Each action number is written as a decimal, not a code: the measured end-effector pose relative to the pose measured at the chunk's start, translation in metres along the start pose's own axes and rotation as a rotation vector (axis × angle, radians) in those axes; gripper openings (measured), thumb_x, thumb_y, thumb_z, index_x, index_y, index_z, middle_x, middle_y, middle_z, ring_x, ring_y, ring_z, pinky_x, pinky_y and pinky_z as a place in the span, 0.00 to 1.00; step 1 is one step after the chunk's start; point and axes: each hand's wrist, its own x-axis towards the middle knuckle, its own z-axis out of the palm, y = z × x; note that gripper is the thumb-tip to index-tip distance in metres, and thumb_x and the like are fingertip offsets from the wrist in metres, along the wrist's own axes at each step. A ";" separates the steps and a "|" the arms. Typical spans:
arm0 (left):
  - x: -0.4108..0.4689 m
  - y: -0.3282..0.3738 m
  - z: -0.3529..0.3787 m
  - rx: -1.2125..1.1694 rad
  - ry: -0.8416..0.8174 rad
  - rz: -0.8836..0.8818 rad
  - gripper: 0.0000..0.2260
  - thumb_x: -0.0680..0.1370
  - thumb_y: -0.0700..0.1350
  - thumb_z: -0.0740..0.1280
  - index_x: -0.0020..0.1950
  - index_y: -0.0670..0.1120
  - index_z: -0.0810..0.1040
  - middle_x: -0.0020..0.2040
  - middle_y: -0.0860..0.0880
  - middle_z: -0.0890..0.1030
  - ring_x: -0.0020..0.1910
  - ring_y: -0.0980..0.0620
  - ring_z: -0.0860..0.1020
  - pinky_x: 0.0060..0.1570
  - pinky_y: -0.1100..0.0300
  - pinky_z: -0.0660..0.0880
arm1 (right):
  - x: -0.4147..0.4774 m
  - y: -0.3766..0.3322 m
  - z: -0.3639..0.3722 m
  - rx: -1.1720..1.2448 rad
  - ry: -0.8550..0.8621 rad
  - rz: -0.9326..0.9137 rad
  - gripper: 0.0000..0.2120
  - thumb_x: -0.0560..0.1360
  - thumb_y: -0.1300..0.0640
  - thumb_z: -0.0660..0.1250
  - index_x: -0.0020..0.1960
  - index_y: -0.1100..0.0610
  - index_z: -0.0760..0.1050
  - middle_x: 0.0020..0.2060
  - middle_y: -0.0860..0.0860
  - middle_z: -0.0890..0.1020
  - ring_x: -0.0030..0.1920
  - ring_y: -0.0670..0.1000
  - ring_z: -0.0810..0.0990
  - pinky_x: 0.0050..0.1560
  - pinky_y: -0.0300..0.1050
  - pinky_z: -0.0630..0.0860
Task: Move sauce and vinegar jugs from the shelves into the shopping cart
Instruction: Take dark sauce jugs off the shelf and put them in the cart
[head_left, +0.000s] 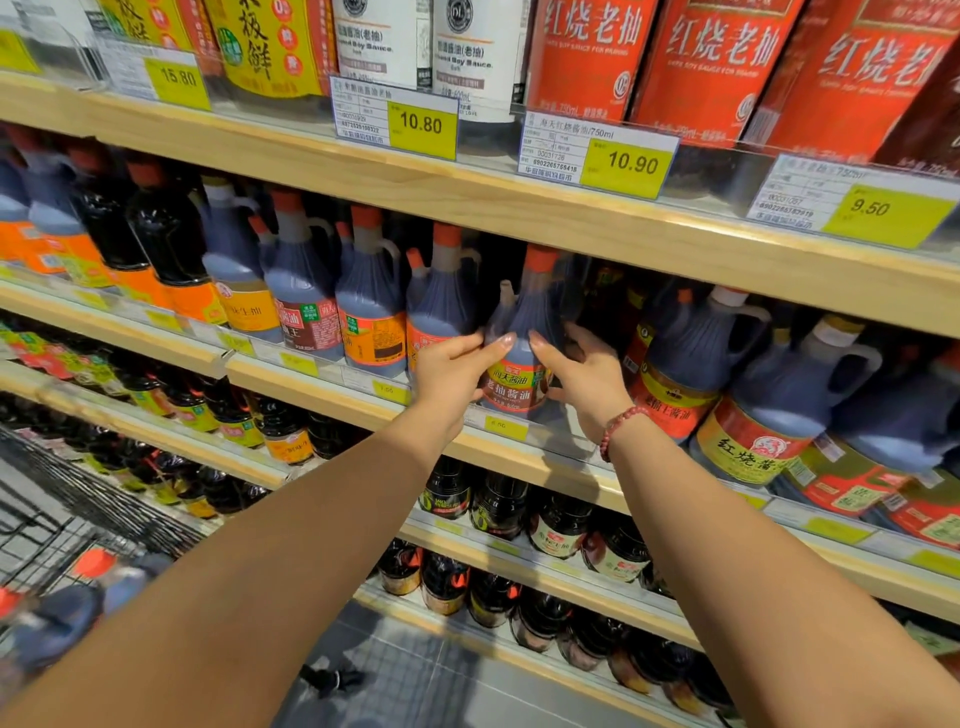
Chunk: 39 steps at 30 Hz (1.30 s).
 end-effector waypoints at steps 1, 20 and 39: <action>-0.001 0.000 0.000 -0.004 0.005 0.001 0.24 0.69 0.50 0.76 0.62 0.44 0.78 0.54 0.49 0.82 0.54 0.52 0.79 0.52 0.52 0.77 | 0.000 0.000 0.000 0.009 -0.004 0.001 0.23 0.73 0.52 0.71 0.66 0.54 0.71 0.57 0.53 0.79 0.56 0.52 0.80 0.47 0.46 0.80; -0.088 0.008 -0.105 0.168 0.176 0.156 0.11 0.69 0.42 0.76 0.49 0.40 0.83 0.44 0.45 0.85 0.45 0.52 0.83 0.51 0.60 0.78 | -0.093 -0.013 0.005 -0.012 -0.153 -0.056 0.18 0.69 0.62 0.74 0.56 0.64 0.76 0.41 0.55 0.78 0.42 0.48 0.77 0.51 0.47 0.78; -0.156 0.017 -0.365 0.237 0.539 0.107 0.07 0.69 0.36 0.74 0.45 0.40 0.81 0.43 0.42 0.83 0.45 0.48 0.81 0.42 0.67 0.80 | -0.129 0.005 0.264 -0.144 -0.712 -0.024 0.17 0.67 0.63 0.75 0.54 0.60 0.77 0.41 0.55 0.78 0.42 0.50 0.78 0.47 0.37 0.79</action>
